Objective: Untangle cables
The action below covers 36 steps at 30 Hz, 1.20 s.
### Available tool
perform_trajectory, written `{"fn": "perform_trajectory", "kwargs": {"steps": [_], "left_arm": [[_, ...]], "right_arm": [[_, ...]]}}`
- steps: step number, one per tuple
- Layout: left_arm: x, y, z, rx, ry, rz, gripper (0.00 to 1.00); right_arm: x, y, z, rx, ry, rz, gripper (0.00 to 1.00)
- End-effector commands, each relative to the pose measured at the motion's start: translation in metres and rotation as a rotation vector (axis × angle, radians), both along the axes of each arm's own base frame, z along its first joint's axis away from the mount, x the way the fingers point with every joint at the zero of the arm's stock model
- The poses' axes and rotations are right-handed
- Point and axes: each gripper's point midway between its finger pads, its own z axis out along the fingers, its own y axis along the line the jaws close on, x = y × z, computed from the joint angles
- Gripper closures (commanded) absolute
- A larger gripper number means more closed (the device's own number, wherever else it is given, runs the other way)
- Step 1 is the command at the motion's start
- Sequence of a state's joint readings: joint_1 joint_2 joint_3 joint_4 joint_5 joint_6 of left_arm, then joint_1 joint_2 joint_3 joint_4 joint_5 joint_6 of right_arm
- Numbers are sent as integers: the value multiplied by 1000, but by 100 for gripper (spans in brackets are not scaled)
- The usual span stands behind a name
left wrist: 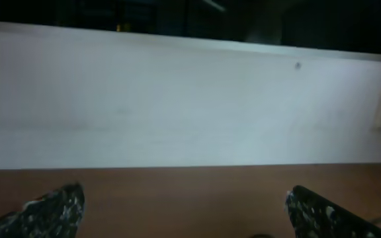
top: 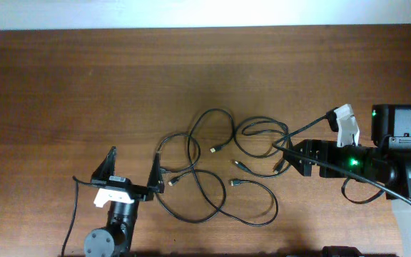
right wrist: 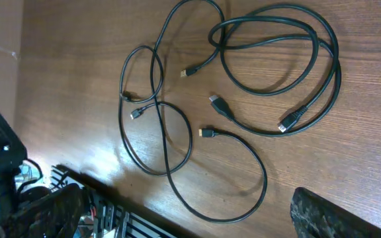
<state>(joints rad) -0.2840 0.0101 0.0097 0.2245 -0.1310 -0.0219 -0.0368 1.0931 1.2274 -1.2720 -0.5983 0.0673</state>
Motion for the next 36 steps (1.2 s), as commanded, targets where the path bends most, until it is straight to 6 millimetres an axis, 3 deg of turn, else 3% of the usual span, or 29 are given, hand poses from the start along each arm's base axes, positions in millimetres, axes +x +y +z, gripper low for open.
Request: {"fn": "perform_trajectory", "kwargs": {"steps": [1, 5, 6, 9, 21, 36], "left_arm": [[5, 13, -18, 44, 68, 63, 1], [9, 33, -68, 57, 273, 141, 1], [9, 37, -73, 50, 292, 155, 1], [10, 43, -73, 50, 293, 175, 1], [9, 28, -75, 102, 296, 92, 1], [9, 28, -74, 102, 293, 92, 1]], "right_arm": [[1, -2, 3, -11, -19, -1, 1], [1, -2, 3, -11, -19, -1, 1], [1, -2, 3, -11, -19, -1, 1], [1, -2, 3, -11, -19, -1, 1], [1, -2, 3, -11, -19, -1, 1], [1, -2, 3, -11, -19, -1, 1]]}}
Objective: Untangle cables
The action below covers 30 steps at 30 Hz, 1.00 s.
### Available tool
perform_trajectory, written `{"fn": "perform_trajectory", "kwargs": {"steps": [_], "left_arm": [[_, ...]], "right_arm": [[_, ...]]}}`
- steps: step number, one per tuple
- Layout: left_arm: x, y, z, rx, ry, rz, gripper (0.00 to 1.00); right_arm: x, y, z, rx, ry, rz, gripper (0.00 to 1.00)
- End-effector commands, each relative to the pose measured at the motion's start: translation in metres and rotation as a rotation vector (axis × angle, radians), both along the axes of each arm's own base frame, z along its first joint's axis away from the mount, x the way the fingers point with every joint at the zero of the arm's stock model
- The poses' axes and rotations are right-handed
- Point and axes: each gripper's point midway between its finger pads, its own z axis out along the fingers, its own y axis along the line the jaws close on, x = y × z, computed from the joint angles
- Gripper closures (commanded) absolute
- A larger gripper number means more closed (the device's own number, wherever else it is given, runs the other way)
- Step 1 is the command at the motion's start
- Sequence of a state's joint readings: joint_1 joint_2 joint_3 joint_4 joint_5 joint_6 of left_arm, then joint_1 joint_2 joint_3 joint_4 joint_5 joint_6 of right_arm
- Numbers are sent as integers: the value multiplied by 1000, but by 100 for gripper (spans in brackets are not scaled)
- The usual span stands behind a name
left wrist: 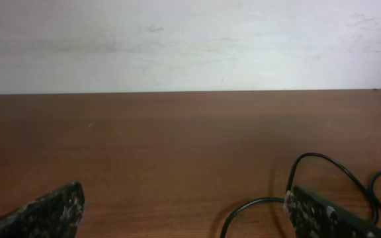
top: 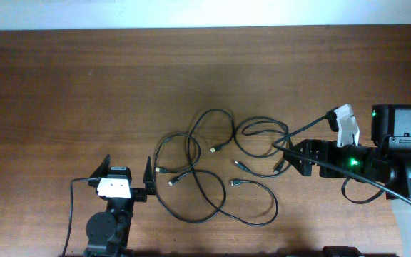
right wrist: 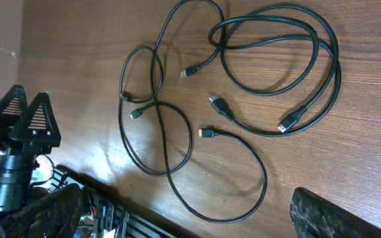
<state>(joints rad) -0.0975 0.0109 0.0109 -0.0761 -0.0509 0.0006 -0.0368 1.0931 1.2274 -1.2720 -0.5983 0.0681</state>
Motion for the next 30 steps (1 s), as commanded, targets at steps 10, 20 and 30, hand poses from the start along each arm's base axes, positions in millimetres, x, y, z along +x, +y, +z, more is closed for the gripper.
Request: {"fn": "perform_trajectory", "kwargs": {"steps": [10, 20, 30], "left_arm": [[0, -2, -1, 14, 3, -17, 2], [0, -2, -1, 14, 3, -17, 1], [0, -2, -1, 14, 3, -17, 1]], "right_arm": [[1, -2, 3, -12, -20, 0, 1], [7, -39, -12, -231, -24, -93, 1], [42, -55, 38, -277, -600, -238, 1]]}}
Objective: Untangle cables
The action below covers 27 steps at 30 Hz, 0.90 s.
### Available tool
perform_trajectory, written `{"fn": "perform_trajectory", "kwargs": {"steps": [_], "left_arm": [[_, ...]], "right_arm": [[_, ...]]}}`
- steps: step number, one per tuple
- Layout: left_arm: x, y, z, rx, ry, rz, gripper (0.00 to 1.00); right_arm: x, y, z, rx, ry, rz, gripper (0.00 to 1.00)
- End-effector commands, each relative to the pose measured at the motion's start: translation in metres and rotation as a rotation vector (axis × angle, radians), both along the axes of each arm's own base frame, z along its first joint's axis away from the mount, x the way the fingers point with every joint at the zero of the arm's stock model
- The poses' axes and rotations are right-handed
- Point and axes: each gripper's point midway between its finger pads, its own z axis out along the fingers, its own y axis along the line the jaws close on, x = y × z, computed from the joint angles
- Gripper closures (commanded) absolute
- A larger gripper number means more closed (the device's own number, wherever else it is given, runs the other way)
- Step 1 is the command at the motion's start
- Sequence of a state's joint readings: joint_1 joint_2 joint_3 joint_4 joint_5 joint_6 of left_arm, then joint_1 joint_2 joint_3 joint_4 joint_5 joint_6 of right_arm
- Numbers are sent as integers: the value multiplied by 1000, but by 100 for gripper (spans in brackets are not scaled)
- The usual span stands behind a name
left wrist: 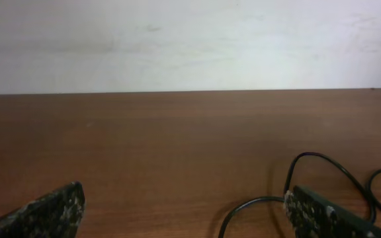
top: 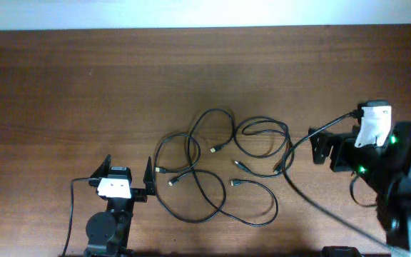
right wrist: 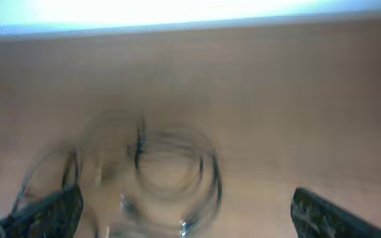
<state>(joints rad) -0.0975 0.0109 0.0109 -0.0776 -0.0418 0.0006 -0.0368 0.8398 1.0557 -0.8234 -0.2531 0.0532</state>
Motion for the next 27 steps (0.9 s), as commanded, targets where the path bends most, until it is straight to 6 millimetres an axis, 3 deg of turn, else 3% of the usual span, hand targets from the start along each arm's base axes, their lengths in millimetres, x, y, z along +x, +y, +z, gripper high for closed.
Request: {"fn": "perform_trajectory", "kwargs": {"steps": [1, 4, 12, 19, 27], "left_arm": [[0, -1, -1, 15, 1, -8, 1], [0, -1, -1, 15, 1, -8, 1], [0, -1, -1, 14, 1, -8, 1], [0, -1, -1, 14, 1, -8, 1], [0, -1, -1, 15, 1, -8, 1]], "right_arm": [[5, 0, 3, 27, -147, -17, 1], [12, -1, 6, 64, -368, -33, 1], [6, -2, -41, 164, -658, -57, 1], [-10, -16, -70, 145, -721, -139, 1], [-20, -32, -99, 104, -616, -237, 1]]}}
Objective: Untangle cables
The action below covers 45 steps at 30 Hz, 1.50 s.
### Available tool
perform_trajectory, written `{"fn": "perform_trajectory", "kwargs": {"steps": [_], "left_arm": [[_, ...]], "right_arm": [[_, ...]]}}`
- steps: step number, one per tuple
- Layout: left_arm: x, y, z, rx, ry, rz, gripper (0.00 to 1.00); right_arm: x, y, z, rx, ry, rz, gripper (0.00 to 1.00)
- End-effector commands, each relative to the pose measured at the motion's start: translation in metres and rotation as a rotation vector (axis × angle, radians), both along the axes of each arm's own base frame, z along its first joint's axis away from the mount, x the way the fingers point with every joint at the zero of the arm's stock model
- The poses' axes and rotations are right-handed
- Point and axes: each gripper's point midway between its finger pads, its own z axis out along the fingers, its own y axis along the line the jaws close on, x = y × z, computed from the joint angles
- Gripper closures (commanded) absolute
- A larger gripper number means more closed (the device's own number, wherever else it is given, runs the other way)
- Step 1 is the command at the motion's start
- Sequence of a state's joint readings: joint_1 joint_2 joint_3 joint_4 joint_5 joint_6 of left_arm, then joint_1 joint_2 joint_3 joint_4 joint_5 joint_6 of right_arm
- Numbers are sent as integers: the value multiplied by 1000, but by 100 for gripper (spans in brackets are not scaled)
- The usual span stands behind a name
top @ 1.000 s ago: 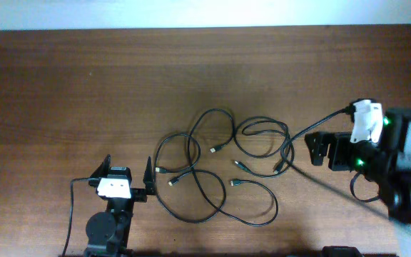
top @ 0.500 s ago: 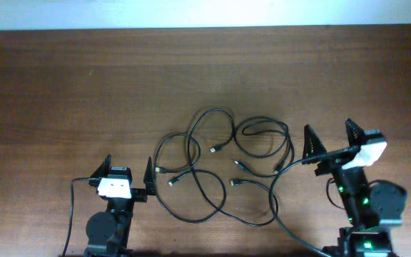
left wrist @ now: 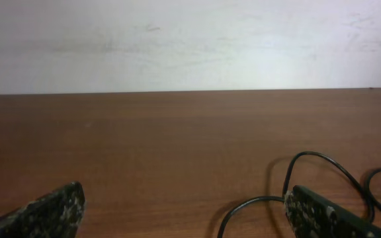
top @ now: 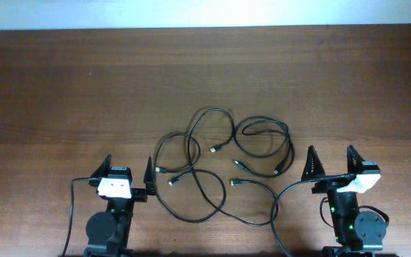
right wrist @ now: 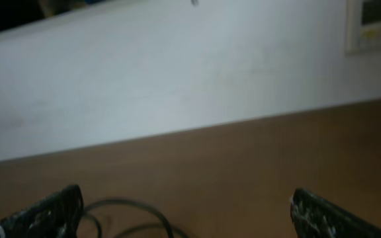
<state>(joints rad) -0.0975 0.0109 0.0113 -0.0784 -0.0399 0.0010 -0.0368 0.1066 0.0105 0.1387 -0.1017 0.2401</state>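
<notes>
Several thin black cables lie tangled mid-table: a long looping cable on the left and a coiled cable on the right, their plug ends loose between them. My left gripper stands open near the front edge, just left of the tangle, with nothing between its fingers. My right gripper stands open at the front right, right of the tangle, also empty. The left wrist view catches cable loops at its right; the right wrist view shows blurred loops low left.
The brown wooden table runs back to a white wall. Each arm's own black lead trails by its base at the front edge.
My right arm has drawn back from the right side of the tangle to the front right edge; its camera now faces the far wall. The left arm and the cables are unchanged.
At first my right gripper was stretched out beside the coiled cable, looking down on the tangle, and my left gripper was tilted at the front left. The left one then settled level at the front edge. The right one later withdrew. The cables never shifted.
</notes>
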Motion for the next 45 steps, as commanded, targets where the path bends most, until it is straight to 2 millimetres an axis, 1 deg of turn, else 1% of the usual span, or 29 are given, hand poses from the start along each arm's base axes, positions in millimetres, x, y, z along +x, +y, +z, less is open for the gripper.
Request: {"fn": "perform_trajectory", "kwargs": {"steps": [1, 6, 7, 8, 17, 19, 22, 25, 27, 45], "left_arm": [[0, 0, -1, 15, 1, -6, 1], [0, 0, -1, 14, 1, -6, 1], [0, 0, -1, 15, 1, -6, 1], [0, 0, -1, 15, 1, -6, 1], [0, 0, -1, 14, 1, -6, 1], [0, 0, -1, 15, 1, -6, 1], [0, 0, -1, 15, 1, -6, 1], [0, 0, -1, 15, 1, -6, 1], [0, 0, -1, 15, 1, -6, 1], [0, 0, -1, 14, 1, -6, 1]], "right_arm": [[-5, -7, -8, 3, 20, -38, 1], [-6, -9, -20, 4, 69, -56, 1], [-6, -11, -24, 4, 84, -62, 1], [-6, -12, -32, 4, 120, -73, 1], [-6, -14, -32, -35, 120, -81, 1], [-6, -9, -32, -130, 115, -52, 1], [-6, -5, -32, -227, 107, -27, 1], [-7, -4, -32, -264, 103, -19, 1], [-7, 1, -32, -294, 99, 0, 1], [-6, -1, -31, -301, 98, -15, 1]]}}
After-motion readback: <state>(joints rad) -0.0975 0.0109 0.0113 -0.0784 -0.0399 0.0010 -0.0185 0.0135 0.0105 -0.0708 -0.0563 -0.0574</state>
